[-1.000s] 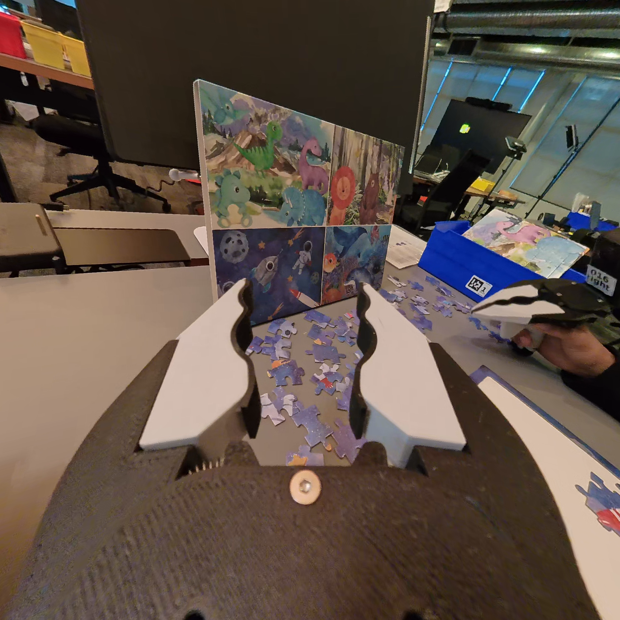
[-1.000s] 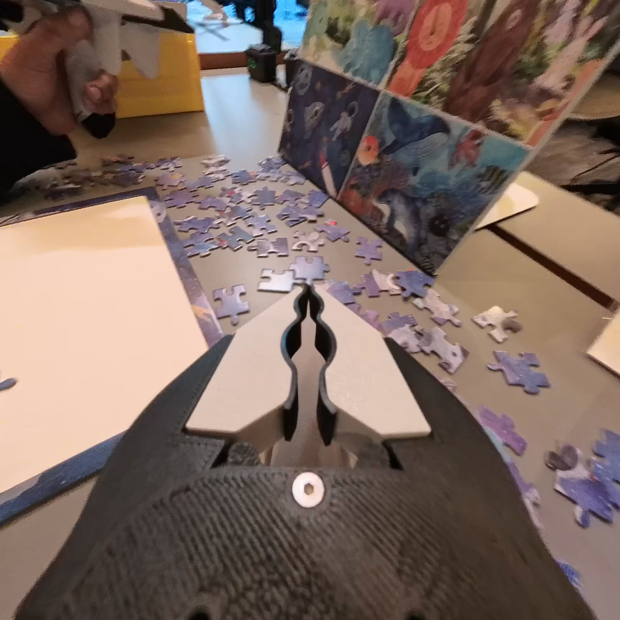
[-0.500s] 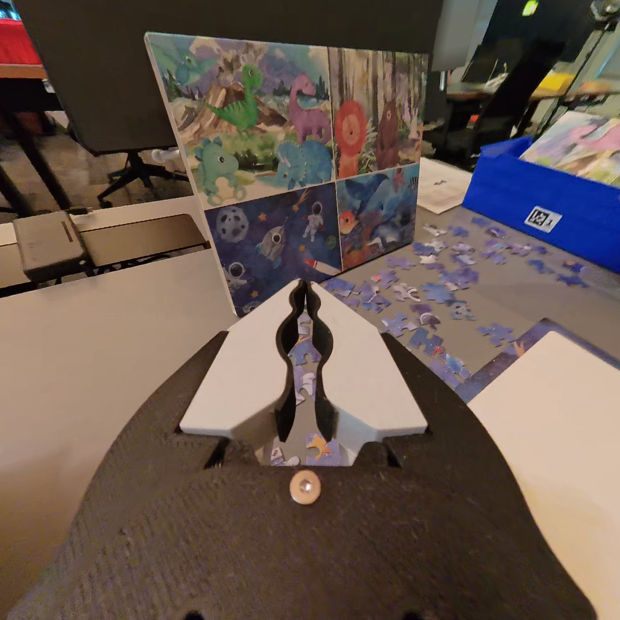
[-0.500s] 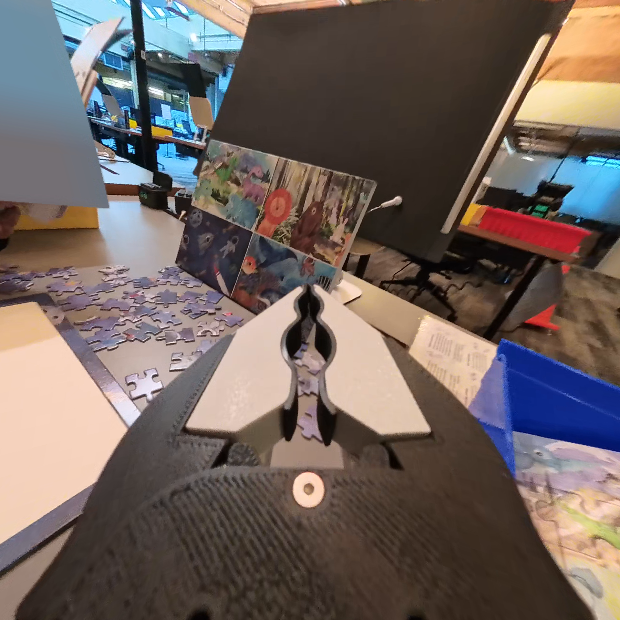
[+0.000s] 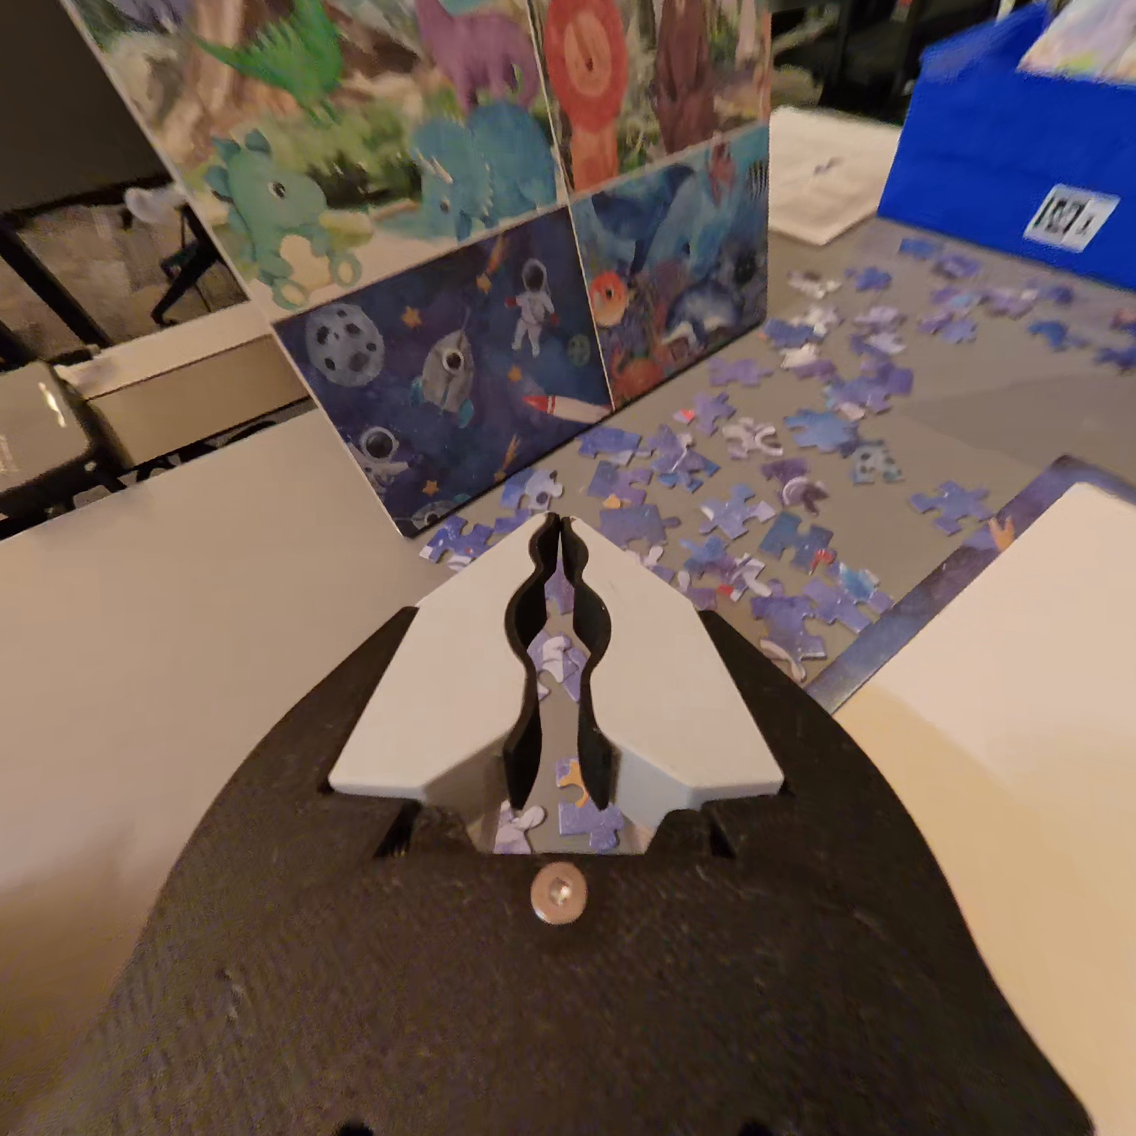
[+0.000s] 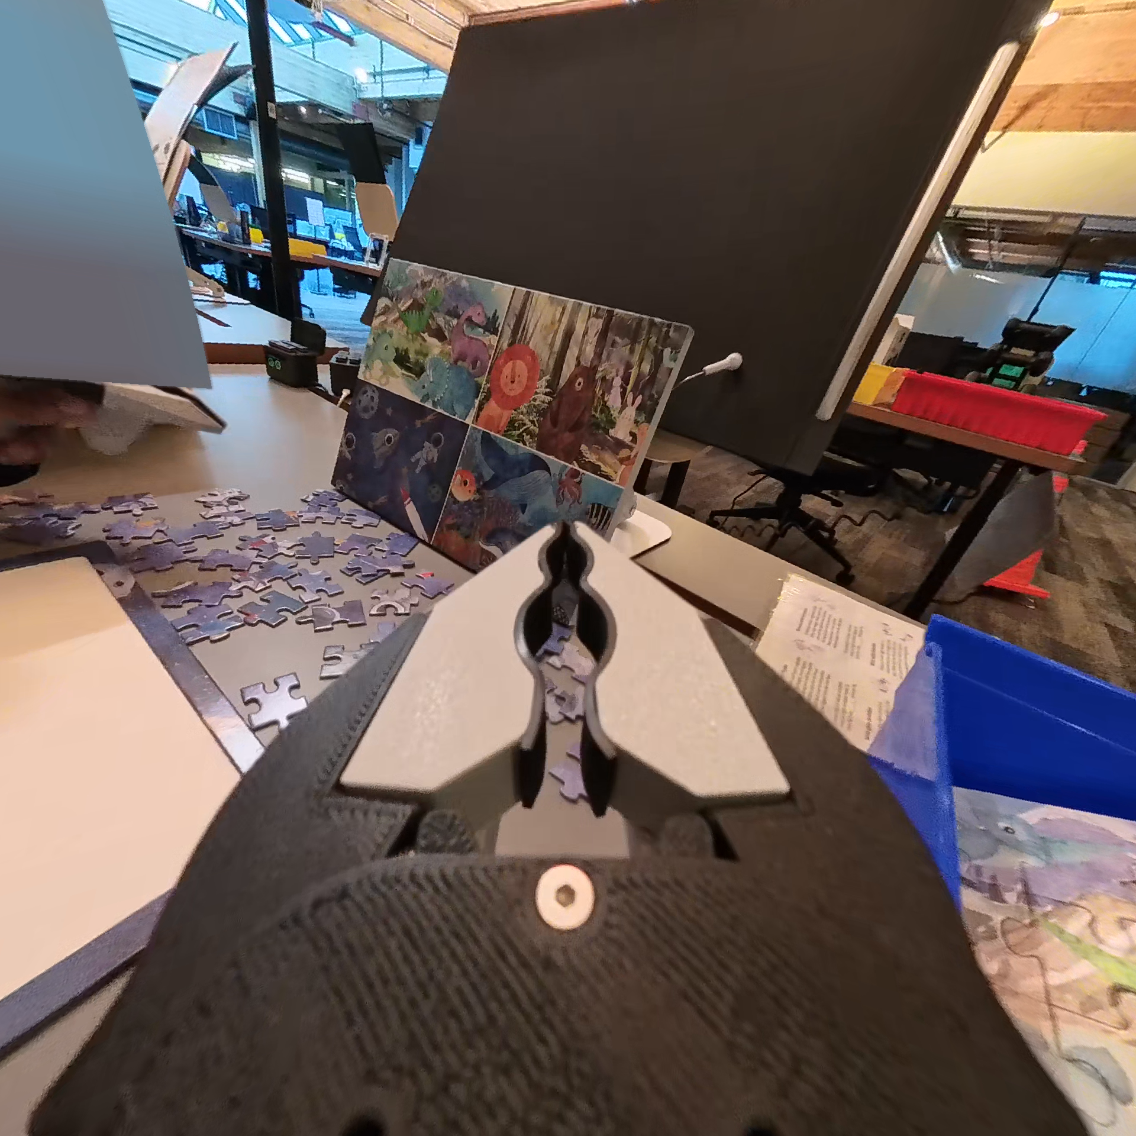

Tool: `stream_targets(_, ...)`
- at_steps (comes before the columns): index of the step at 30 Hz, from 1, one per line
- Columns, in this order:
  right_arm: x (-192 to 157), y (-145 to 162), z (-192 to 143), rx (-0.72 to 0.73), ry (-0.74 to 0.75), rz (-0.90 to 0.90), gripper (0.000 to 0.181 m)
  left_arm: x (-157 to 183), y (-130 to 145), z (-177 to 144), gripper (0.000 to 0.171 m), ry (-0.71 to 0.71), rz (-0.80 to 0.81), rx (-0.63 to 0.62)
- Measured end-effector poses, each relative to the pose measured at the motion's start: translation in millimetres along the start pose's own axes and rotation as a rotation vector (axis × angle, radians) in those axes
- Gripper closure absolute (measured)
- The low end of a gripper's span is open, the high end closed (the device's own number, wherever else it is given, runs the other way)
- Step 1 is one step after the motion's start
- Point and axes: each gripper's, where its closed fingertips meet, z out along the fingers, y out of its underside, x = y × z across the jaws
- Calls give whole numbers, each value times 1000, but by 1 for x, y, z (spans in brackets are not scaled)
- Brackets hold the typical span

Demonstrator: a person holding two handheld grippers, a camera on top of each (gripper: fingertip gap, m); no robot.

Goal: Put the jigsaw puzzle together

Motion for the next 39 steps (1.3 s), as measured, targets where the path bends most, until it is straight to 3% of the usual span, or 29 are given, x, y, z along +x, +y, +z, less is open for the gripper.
stream_targets(8, -4, 6, 4, -20, -17, 27, 181, 17, 20, 15, 171, -3, 144, -142)
stream_targets(15, -3, 13, 7, -29, -20, 74, 181, 25, 20, 17, 171, 10, 175, -140)
stream_targets(23, 20, 31, 5, -57, 29, 299, 181, 25, 20, 19, 165, -43, 282, -149)
stream_targets(28, 34, 20, -4, 1, 58, 344, 181, 30, 18, 19, 166, -43, 319, -145)
stream_targets(39, 15, -1, -5, 63, -29, 259, 181, 28, 18, 19, 166, -64, 359, -151)
